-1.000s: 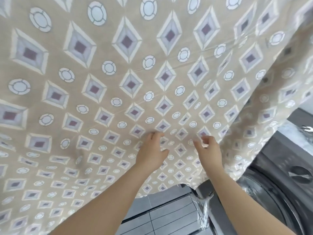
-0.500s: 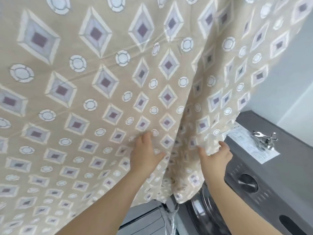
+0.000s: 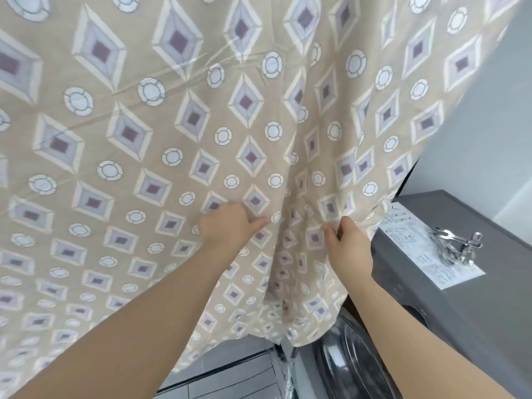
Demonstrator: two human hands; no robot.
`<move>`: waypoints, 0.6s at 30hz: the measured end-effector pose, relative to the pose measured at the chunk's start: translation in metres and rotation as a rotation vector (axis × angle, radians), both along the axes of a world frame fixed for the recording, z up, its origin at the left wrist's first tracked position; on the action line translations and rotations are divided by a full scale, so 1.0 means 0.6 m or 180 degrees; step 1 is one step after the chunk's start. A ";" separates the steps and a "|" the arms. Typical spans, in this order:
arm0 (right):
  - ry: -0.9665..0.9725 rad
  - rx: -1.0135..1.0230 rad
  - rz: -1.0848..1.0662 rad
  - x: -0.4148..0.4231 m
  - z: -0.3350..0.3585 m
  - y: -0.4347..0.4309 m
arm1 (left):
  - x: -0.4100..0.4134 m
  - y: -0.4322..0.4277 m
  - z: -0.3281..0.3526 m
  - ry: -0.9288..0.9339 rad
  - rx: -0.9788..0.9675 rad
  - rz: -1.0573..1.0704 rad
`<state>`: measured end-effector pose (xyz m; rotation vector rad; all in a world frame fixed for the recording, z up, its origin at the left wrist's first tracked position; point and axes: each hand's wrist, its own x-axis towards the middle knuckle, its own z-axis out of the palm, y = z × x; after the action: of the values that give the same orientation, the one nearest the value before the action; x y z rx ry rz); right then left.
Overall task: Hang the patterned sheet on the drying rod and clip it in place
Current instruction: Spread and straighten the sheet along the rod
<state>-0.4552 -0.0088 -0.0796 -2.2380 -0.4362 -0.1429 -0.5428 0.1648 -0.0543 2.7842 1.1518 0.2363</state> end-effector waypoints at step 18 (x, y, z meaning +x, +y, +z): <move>0.1774 0.1995 0.0691 0.009 0.006 -0.058 | 0.079 -0.072 -0.007 -0.2288 -0.0730 0.0689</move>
<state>-0.4498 -0.0435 -0.0757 -1.5137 -0.2714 0.4006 -0.4953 0.1217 -0.0586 2.0763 1.1682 0.9584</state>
